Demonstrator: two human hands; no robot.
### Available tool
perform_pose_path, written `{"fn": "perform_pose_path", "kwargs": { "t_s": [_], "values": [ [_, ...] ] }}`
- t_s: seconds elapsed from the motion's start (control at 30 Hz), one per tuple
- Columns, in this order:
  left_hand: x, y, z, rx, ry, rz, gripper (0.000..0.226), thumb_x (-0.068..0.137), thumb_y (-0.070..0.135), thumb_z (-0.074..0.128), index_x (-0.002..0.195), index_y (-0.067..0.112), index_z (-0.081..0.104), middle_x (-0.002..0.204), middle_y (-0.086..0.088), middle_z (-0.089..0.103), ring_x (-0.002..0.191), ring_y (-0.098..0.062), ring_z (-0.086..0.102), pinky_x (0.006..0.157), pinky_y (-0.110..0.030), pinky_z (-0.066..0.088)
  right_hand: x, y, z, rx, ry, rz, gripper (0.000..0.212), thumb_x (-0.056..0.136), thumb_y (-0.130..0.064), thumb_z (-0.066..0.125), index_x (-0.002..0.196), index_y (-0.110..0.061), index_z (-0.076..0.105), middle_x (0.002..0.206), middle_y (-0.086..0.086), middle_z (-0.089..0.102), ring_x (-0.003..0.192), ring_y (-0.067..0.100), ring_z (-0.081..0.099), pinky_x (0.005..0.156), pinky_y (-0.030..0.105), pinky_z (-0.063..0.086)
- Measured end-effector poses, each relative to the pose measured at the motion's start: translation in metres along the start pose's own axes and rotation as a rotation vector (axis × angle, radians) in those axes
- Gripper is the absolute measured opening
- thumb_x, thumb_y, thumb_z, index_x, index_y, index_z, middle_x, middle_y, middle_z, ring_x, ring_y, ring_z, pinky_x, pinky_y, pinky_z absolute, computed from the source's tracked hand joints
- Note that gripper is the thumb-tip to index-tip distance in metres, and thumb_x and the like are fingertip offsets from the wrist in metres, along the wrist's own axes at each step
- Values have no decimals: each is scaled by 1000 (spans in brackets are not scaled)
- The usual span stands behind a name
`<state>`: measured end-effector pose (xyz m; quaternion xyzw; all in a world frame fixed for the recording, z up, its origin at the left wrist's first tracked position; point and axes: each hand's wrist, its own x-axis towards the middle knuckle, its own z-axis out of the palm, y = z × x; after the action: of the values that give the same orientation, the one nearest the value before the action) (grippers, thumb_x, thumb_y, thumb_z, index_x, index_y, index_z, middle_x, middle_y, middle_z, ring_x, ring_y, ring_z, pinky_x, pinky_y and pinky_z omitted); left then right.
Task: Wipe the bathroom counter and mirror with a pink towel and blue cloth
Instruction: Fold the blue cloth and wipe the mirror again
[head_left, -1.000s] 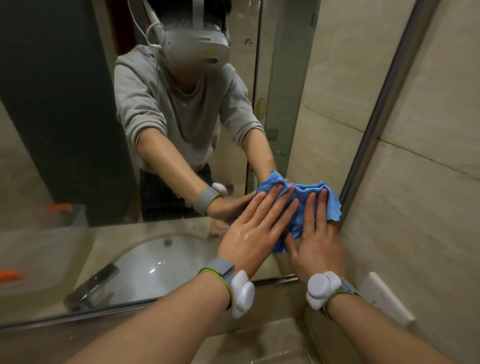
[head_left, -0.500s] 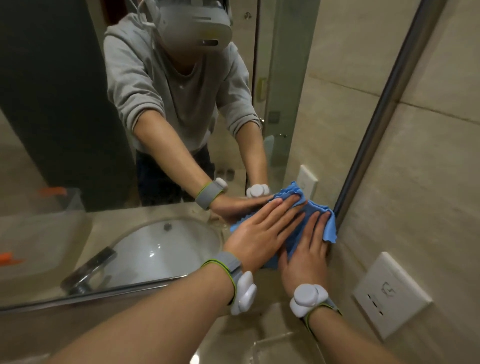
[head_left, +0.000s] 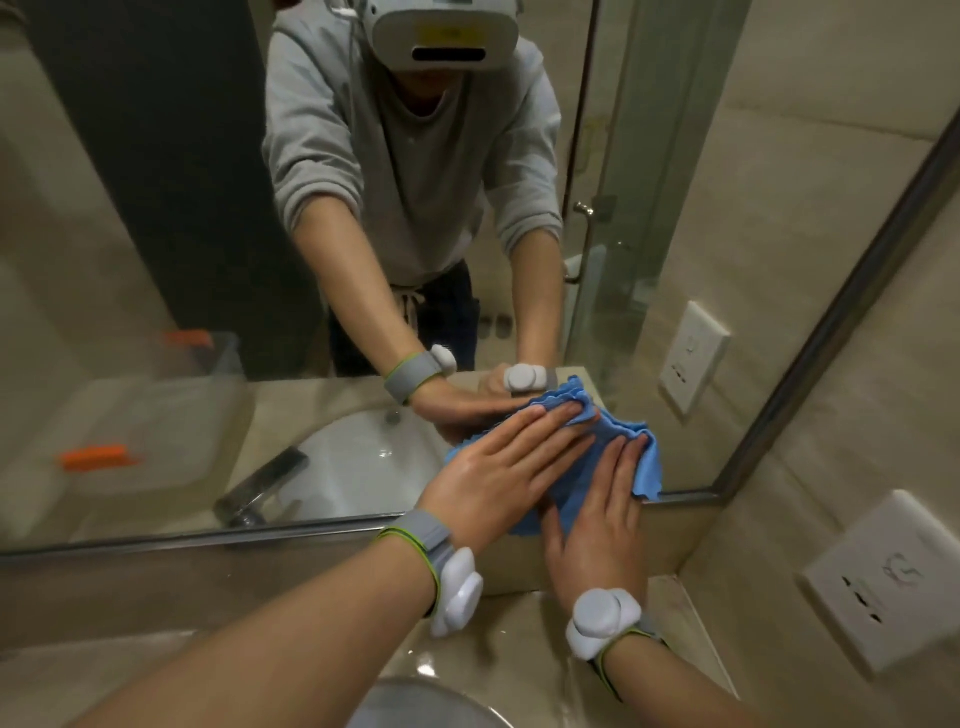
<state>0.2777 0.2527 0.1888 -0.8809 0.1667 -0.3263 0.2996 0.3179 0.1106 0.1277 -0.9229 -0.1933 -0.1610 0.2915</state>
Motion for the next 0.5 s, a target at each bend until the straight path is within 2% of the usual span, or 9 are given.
{"fn": "perform_pose_path", "kwargs": {
  "t_s": [0.23, 0.4, 0.5],
  "values": [
    [-42, -21, -1, -59, 36, -82, 54, 105, 11, 34, 159, 11, 35, 168, -7, 27, 155, -24, 25, 127, -41, 23, -6, -34, 15, -48, 52, -55, 106, 82, -36, 77, 155, 5, 10, 163, 23, 4, 146, 40, 28, 114, 45, 36],
    [-83, -37, 1, -88, 54, -147, 50, 111, 7, 25, 161, 10, 31, 170, -7, 23, 157, -26, 20, 128, -42, 21, -9, -46, 32, -62, 101, -225, 99, 86, -33, 74, 156, 2, 13, 166, 15, -3, 135, 44, 45, 98, 48, 50],
    [-110, -45, 4, -90, 63, -183, 49, 112, 7, 28, 161, 10, 30, 170, -7, 23, 157, -26, 21, 127, -42, 22, -7, -54, 41, -85, 135, -330, 103, 81, -33, 79, 154, 1, 14, 164, 17, 6, 133, 46, 46, 96, 51, 52]
  ]
}}
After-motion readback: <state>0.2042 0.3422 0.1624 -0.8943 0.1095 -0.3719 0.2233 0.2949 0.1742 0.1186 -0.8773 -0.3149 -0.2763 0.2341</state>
